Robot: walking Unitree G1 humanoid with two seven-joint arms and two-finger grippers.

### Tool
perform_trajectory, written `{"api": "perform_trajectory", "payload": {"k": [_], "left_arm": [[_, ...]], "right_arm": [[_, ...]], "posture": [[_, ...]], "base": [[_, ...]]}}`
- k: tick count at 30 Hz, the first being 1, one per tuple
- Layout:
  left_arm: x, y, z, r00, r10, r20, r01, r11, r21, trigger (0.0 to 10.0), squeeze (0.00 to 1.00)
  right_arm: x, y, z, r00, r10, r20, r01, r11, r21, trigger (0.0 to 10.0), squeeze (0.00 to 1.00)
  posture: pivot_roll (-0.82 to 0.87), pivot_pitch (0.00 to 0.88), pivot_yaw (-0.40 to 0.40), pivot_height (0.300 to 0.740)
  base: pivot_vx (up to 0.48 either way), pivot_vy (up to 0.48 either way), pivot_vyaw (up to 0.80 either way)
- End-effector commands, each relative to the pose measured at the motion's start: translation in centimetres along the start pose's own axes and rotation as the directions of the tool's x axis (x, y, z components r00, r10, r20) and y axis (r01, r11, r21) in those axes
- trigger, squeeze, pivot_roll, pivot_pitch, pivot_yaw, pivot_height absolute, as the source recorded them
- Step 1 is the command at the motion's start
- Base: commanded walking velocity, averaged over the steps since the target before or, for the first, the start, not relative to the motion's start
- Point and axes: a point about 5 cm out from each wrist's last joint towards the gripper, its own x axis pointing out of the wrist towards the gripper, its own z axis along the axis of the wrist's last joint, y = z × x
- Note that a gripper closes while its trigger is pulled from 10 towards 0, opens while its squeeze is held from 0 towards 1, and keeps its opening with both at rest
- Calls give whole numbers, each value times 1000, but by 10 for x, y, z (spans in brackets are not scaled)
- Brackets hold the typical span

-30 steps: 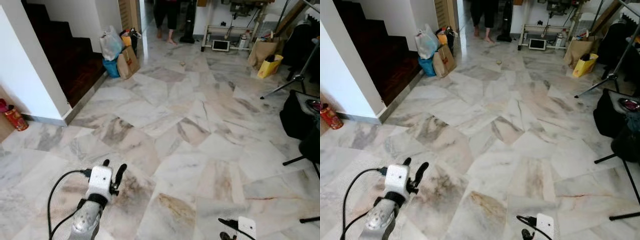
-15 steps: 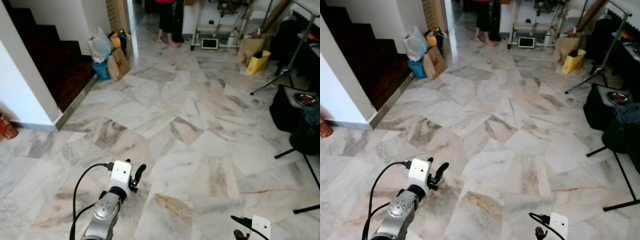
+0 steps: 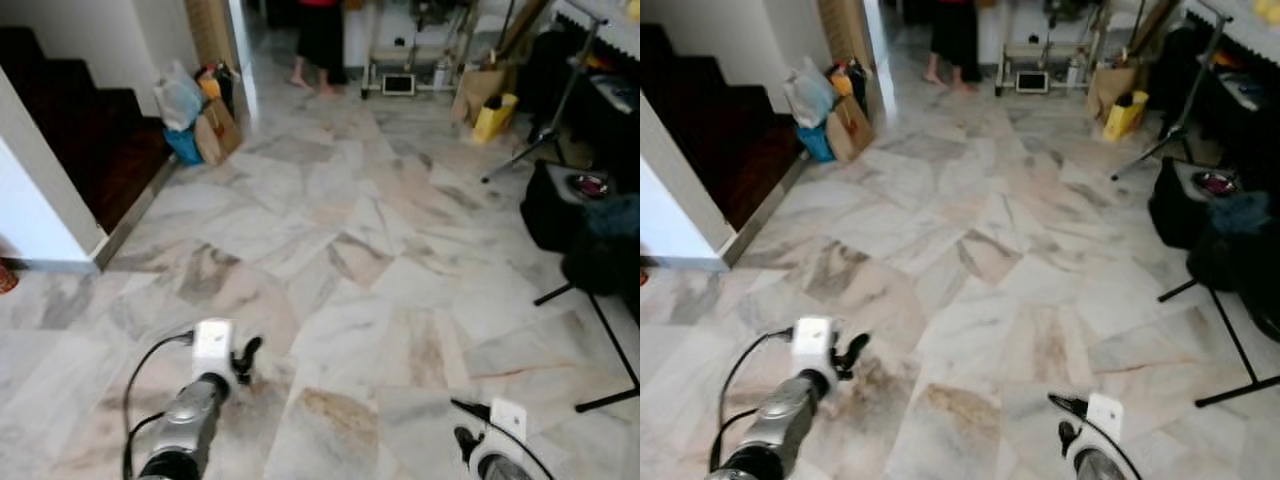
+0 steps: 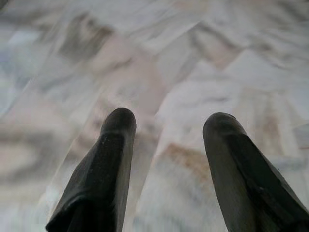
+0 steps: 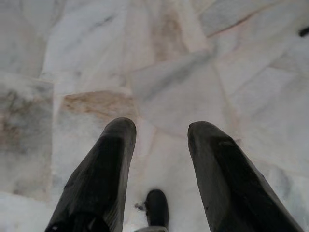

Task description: Hang keys on a hook

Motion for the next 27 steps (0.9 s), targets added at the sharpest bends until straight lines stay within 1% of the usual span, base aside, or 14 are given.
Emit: {"api": "perform_trajectory", "payload": {"k": [1, 2, 3, 5, 6, 7, 9, 12, 16, 18, 23, 24, 26, 27], "left_arm": [[-12, 5, -39, 977, 15, -214, -14, 1000, 4, 10000, 0], [-12, 5, -39, 977, 15, -214, -14, 1000, 4, 10000, 0], [-18, 5, -53, 959, -3, -284, -9, 999, -40, 10000, 0], [-25, 13, -64, 937, 54, -345, -54, 998, 12, 10000, 0], [-26, 18, -63, 941, 88, -328, -122, 989, -85, 10000, 0], [-26, 18, -63, 941, 88, -328, -122, 989, -85, 10000, 0], [-26, 28, -59, 940, 160, -301, -229, 951, -208, 10000, 0], [-34, 27, -72, 922, 115, -370, -152, 986, -71, 10000, 0], [-41, 30, -83, 905, 126, -407, -162, 985, -55, 10000, 0], [-53, 31, -99, 875, 125, -468, -135, 991, 14, 10000, 0], [-53, 30, -99, 879, 122, -460, -127, 992, 20, 10000, 0], [-51, 22, -99, 894, 101, -436, -108, 994, 8, 10000, 0], [-51, 17, -100, 900, 94, -425, -100, 995, 8, 10000, 0], [-60, 22, -108, 897, 99, -430, -101, 995, 16, 10000, 0]], "right_arm": [[0, 9, -7, 998, 20, -53, -22, 999, -41, 10000, 0], [0, 9, -7, 998, 20, -53, -22, 999, -41, 10000, 0], [1, 13, -5, 998, 21, -54, -23, 999, -38, 10000, 0], [2, 17, -3, 998, 25, -49, -26, 999, -23, 10000, 0], [1, 18, -6, 998, 32, -53, -33, 999, -23, 10000, 0], [1, 18, -6, 998, 32, -53, -33, 999, -23, 10000, 0], [1, 18, -5, 998, 37, -52, -39, 999, -30, 10000, 0], [1, 14, -7, 999, 22, -48, -22, 1000, -6, 10000, 0], [0, 9, -8, 998, 9, -54, -10, 1000, -13, 10000, 0], [1, 8, -6, 999, -2, -50, 3, 1000, 7, 10000, 0], [1, 5, -3, 999, 14, -44, -14, 1000, 3, 10000, 0], [1, 3, 0, 999, 21, -38, -21, 1000, -13, 10000, 0], [1, 1, 1, 999, 17, -38, -18, 1000, -24, 10000, 0], [1, 0, 0, 999, 1, -47, -2, 1000, -31, 10000, 0]], "posture": [[98, 0, 9, 740], [98, 0, 9, 740], [98, 0, 11, 740], [93, 0, 15, 740], [86, 0, 19, 740], [86, 0, 19, 740], [79, 0, 28, 740], [84, 0, 41, 740], [67, 0, 53, 740], [43, 0, 54, 740], [32, 0, 31, 740], [47, 0, 18, 740], [51, 0, 19, 740], [52, 0, 19, 740]], "base": [[0, 0, 0], [0, 0, 0], [0, 0, 0], [0, 0, 0], [0, 0, 0], [0, 0, 0], [0, 0, 0], [0, 0, 0], [0, 0, 0], [0, 0, 0], [0, 0, 0], [0, 0, 0], [0, 0, 0], [0, 0, 0]]}}
